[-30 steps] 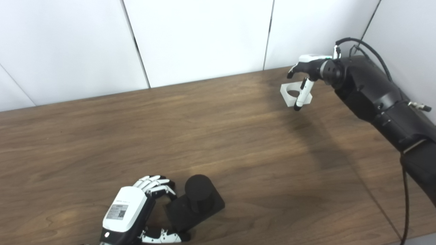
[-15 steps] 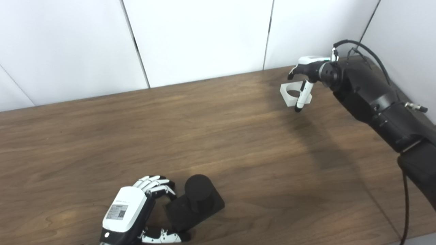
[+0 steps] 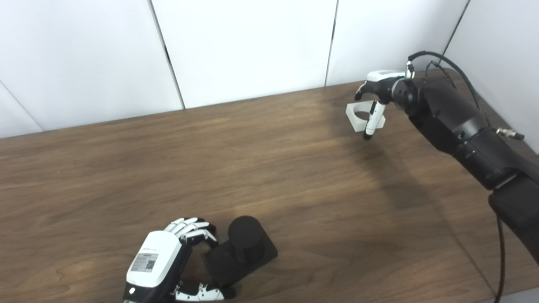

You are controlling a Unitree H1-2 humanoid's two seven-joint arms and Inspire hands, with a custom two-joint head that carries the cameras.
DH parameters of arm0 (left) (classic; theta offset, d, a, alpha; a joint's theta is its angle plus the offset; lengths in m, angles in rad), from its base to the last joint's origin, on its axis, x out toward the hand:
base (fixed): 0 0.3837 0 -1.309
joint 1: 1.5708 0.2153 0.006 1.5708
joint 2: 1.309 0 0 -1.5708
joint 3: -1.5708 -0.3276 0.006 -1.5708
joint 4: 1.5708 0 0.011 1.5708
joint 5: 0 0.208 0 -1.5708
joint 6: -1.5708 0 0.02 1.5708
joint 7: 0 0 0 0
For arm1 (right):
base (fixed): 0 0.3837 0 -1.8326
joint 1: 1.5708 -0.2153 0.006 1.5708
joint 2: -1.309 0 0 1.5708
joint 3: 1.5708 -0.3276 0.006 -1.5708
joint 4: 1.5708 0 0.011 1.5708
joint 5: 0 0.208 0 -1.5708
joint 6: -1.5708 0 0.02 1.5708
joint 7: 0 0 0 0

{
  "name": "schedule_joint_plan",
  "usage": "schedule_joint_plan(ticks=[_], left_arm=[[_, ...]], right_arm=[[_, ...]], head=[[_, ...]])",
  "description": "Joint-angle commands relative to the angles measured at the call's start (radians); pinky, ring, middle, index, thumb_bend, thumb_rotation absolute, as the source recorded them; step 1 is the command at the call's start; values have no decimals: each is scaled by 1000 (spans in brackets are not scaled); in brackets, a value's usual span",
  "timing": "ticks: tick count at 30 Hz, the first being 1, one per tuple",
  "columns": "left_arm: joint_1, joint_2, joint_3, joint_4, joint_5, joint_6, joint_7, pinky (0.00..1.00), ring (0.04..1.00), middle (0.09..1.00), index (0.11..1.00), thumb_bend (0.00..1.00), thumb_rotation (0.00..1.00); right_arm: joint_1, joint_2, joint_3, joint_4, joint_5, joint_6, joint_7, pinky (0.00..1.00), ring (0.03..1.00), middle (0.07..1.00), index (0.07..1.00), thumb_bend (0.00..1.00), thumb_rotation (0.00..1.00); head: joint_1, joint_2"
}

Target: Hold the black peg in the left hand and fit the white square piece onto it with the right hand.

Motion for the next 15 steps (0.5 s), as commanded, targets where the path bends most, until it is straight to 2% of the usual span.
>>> schedule_joint_plan(ticks=[1,4,15], left_arm=[[33,24,-5,23,34,43,-70,847,823,758,489,511,45],[36,24,-4,26,36,35,-57,840,816,752,489,511,46],[37,25,-2,16,33,48,-80,851,824,759,490,509,47]], right_arm=[[-39,-26,-8,-13,-15,-15,-16,1000,1000,1000,845,961,216],[-35,-29,-4,-15,-21,-20,-17,1000,1000,1000,844,956,214],[-31,-36,16,-5,-44,-47,-27,1000,1000,991,833,945,231]], head=[[1,1],[2,5],[5,10]])
